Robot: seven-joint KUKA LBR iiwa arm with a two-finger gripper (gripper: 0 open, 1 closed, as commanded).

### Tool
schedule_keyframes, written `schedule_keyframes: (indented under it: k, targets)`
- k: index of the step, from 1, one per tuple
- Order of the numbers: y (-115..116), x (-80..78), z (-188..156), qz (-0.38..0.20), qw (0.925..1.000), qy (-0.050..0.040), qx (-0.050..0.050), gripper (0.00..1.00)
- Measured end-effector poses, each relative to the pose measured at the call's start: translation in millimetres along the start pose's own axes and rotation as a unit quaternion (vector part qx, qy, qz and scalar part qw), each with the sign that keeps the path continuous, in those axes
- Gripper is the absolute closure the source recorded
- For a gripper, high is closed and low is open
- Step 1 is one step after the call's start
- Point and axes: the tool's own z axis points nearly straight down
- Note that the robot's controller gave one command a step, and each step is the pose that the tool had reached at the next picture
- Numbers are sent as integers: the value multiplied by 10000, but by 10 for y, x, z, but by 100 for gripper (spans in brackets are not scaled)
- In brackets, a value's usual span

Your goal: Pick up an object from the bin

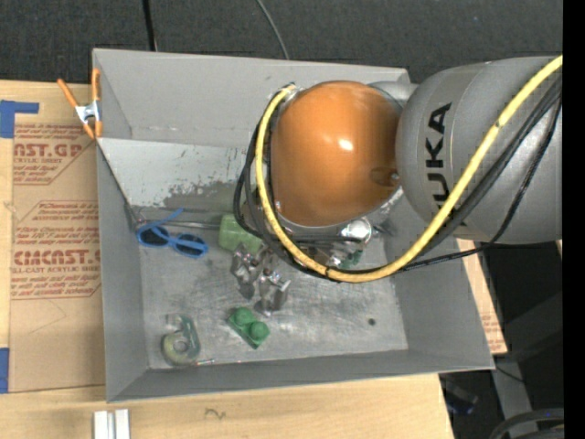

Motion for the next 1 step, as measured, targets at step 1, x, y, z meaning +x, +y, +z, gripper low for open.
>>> schedule_keyframes:
  k: [1]
  targets:
    - [-302,-77,1053,600,9982,72,-37,100]
